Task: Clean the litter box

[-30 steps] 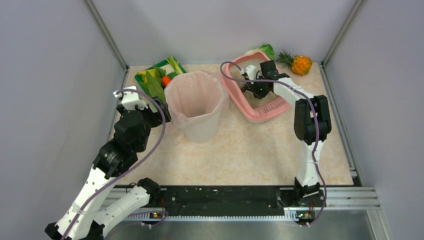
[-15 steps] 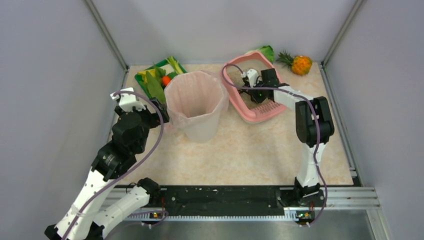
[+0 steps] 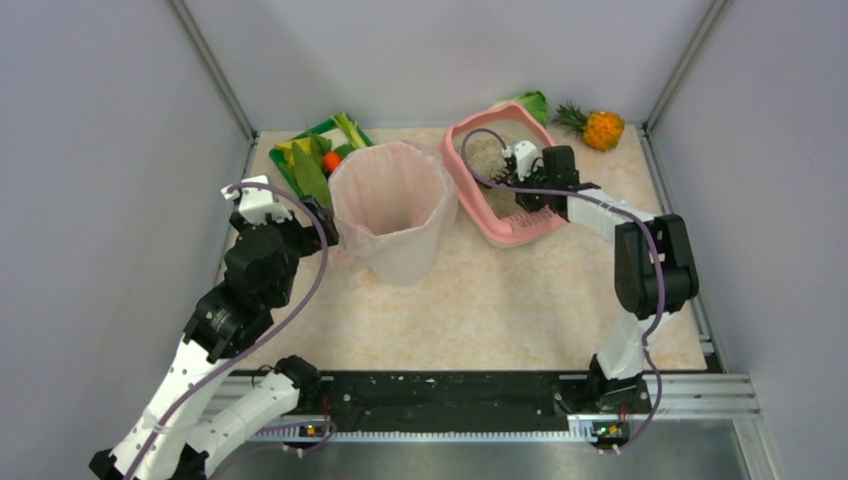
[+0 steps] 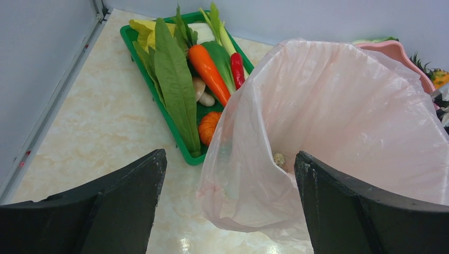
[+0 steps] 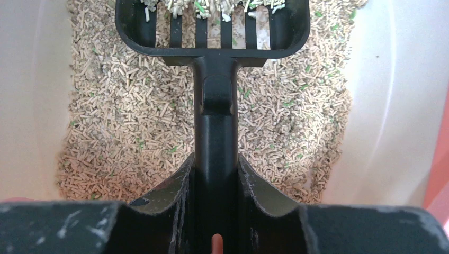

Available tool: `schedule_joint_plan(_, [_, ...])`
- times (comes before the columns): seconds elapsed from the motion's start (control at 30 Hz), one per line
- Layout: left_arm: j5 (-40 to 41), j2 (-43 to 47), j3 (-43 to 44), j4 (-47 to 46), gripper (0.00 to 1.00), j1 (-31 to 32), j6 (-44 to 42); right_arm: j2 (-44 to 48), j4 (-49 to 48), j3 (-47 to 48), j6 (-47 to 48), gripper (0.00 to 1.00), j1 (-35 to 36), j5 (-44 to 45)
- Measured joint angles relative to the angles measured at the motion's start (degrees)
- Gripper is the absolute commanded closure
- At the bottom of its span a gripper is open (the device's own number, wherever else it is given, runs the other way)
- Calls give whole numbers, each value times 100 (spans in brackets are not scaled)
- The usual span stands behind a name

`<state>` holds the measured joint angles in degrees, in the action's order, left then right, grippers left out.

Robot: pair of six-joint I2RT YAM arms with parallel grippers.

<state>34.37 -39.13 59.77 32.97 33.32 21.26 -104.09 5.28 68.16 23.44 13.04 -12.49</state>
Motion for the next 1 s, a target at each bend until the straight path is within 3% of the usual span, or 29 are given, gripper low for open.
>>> schedule_joint_plan(0.47, [-22,4,0,0,5,0,0,675,-1086,-977,-514,100,-614,-525])
schedule_joint_plan(1.0, [-22,76,-42,-4,5,0,-22,1091,-1705,-1467,-824,100,-809,-1311])
